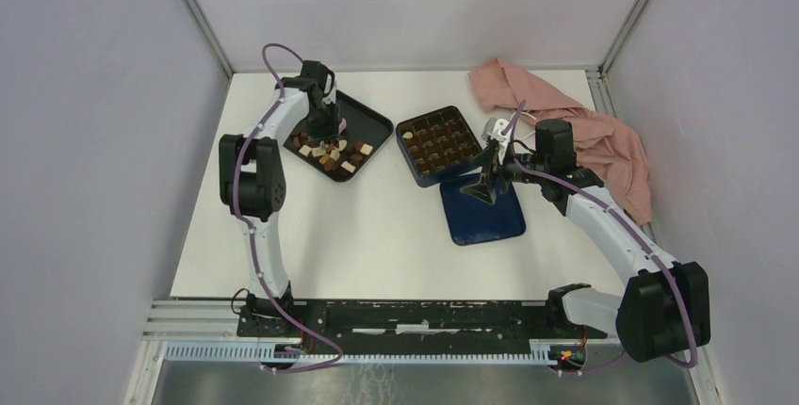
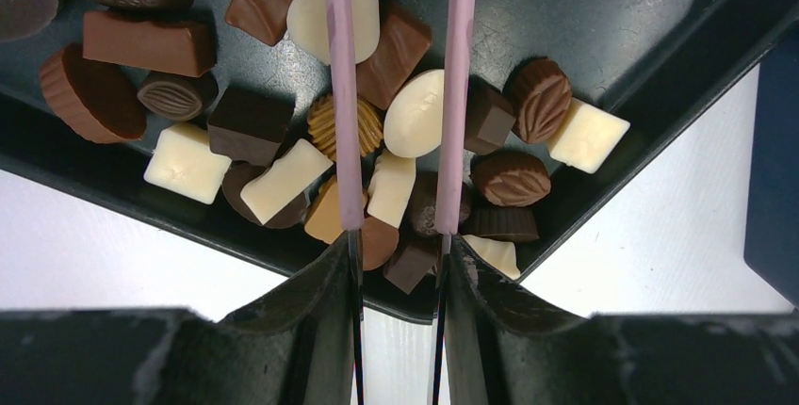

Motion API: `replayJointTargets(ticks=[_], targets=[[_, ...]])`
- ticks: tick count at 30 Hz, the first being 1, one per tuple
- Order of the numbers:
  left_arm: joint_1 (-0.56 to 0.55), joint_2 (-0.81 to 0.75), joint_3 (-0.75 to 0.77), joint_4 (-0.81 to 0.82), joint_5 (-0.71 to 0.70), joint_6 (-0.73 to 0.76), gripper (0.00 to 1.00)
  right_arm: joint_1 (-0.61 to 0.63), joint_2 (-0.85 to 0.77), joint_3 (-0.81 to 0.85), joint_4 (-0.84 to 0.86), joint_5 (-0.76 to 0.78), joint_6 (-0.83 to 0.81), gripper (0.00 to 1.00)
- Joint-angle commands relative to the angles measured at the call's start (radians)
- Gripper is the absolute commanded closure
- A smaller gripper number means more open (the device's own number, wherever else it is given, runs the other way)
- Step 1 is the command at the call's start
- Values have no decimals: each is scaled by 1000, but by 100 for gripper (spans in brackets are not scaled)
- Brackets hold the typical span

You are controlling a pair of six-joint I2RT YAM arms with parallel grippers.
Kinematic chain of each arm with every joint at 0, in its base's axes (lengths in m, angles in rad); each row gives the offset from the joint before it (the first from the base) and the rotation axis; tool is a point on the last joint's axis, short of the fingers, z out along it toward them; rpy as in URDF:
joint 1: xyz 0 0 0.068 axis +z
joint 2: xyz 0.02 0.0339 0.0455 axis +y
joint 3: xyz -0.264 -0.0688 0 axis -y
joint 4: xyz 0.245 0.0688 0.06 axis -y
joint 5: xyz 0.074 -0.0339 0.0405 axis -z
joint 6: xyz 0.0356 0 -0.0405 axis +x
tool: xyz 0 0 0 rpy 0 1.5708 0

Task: Pack the chocolate
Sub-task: Pick up the fake chocolate from the plate.

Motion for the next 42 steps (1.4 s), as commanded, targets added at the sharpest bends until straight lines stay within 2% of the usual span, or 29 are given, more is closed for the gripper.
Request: replayJointTargets(ticks=[1, 42], targets=[[5, 16, 46, 0, 11, 53, 59, 3, 7, 44, 11, -8, -12, 22], [4, 55, 91, -43, -13, 48, 55, 11, 12, 45, 10, -8, -15, 22]])
